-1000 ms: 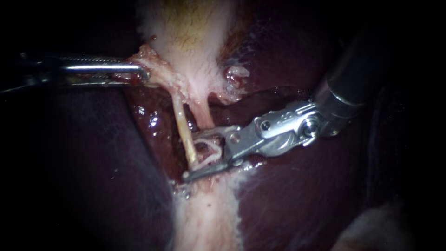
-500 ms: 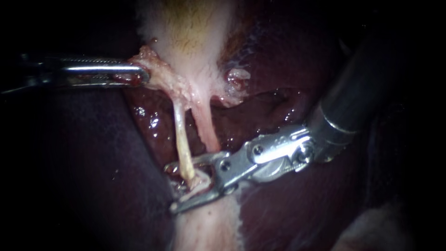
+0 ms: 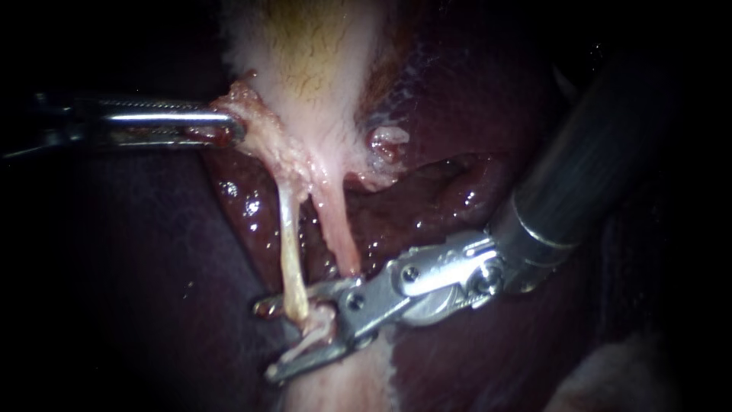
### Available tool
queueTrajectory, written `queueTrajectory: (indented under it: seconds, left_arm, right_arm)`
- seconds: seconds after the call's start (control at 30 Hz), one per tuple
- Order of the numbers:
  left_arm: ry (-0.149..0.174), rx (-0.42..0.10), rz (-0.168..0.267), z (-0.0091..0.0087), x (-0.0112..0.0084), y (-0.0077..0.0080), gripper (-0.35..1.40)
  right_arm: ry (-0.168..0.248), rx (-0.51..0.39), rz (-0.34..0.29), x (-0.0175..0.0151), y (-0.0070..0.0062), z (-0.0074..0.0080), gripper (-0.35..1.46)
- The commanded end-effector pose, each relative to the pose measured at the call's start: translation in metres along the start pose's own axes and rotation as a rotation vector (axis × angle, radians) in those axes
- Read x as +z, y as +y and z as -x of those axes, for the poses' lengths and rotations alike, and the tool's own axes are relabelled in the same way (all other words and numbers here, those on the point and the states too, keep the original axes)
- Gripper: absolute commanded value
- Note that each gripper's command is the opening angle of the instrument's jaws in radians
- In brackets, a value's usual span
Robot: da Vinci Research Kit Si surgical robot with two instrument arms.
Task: Clipping first clip left tube
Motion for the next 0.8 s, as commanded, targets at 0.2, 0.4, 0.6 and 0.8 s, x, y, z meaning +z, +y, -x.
queueTrajectory:
  seconds: [0.2,0.4,0.6,0.8]
  left_arm:
    - [0.0,-0.001,0.0,0.0,0.0,0.0,-0.35]
    - [0.0,-0.001,0.0,0.0,0.0,0.0,-0.35]
    - [0.0,-0.001,0.0,0.0,0.0,0.0,-0.35]
    - [0.0,-0.001,0.0,0.0,0.0,0.0,-0.35]
  right_arm:
    - [0.0,0.021,0.016,-0.0008,0.0001,-0.0002,0.25]
    - [-0.014,0.028,0.017,-0.0011,0.0003,0.0,0.09]
    - [-0.025,0.047,0.02,-0.0014,0.0003,0.0001,-0.16]
    - [-0.058,0.105,0.023,-0.0026,0.0005,-0.0011,-0.35]
